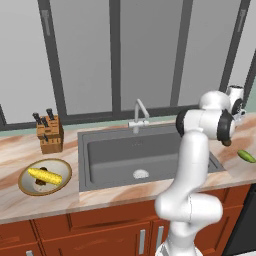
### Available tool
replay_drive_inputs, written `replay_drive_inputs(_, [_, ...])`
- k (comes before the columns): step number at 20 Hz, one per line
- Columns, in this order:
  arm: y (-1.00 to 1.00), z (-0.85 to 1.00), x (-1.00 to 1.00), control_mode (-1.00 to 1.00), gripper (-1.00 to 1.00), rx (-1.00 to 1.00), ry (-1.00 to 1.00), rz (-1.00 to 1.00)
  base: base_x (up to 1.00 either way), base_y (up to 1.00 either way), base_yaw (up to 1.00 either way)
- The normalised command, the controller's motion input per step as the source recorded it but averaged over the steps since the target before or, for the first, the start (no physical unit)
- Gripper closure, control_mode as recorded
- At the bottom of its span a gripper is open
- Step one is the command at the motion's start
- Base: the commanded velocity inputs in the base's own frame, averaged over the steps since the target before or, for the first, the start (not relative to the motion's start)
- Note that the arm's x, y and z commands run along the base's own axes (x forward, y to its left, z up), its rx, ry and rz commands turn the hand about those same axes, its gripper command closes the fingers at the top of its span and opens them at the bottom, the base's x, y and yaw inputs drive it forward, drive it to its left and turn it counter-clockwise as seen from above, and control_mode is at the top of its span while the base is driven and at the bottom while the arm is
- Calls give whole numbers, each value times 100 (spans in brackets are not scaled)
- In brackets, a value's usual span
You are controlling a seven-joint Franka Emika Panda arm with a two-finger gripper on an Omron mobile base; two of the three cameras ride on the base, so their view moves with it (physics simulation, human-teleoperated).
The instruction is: There is a mixed pile of frozen fruits and vegetables on the counter. Locate all the frozen vegetables and place the items in a bowl on the counter. Take all the frozen fruits and defrost them in a running sink.
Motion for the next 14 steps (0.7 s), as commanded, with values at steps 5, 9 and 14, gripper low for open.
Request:
replay_drive_inputs(5, [-29,-31,36,-100,-100,-1,0,-3,0,0,0])
replay_drive_inputs(9, [-14,-31,-6,-100,-100,-1,2,-7,0,0,0])
replay_drive_inputs(14, [22,-13,-21,-100,-100,0,1,-14,0,0,0])
